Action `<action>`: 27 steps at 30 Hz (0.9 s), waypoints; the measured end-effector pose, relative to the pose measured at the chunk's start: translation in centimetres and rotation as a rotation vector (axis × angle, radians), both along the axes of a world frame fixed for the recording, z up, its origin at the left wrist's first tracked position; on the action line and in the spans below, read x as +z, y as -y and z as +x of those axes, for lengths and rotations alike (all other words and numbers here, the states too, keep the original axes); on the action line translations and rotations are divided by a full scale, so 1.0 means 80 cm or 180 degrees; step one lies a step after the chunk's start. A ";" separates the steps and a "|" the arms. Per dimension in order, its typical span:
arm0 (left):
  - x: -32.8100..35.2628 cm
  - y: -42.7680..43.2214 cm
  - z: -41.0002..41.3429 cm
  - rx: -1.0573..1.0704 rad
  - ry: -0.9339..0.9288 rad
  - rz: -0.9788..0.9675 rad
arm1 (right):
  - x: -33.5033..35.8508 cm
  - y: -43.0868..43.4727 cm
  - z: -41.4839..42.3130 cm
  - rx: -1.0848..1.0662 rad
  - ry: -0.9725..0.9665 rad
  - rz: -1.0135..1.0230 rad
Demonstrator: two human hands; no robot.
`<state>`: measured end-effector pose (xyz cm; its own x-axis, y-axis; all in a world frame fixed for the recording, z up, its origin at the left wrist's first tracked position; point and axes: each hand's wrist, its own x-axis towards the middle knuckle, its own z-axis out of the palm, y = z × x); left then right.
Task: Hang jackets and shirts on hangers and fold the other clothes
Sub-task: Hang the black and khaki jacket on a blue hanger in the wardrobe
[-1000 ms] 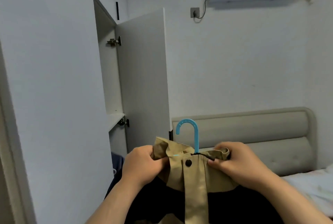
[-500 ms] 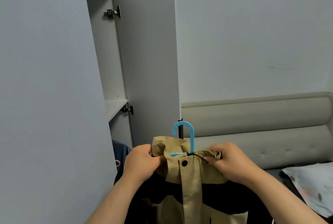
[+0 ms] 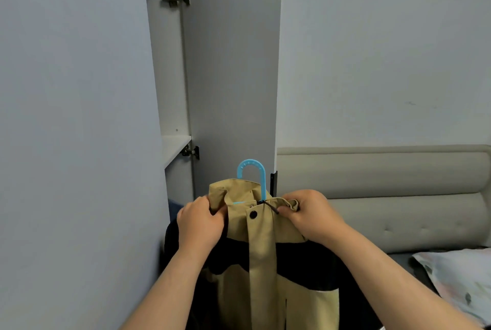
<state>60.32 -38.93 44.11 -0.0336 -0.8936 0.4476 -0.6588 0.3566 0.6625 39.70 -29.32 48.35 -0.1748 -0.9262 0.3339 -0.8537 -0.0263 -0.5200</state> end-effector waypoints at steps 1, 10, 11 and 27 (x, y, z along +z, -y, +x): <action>-0.007 0.009 0.000 0.0042 -0.0072 -0.0001 | -0.005 0.013 0.000 0.0026 -0.0027 0.0046; -0.091 0.105 -0.029 0.0262 -0.0292 0.0187 | -0.081 0.122 -0.040 0.0288 -0.0332 0.0215; -0.096 0.115 -0.037 0.0202 -0.0324 0.0232 | -0.088 0.132 -0.049 0.0301 -0.0338 0.0228; -0.145 0.201 -0.043 0.0298 -0.0293 0.0521 | -0.132 0.249 -0.068 0.0794 -0.0364 0.0500</action>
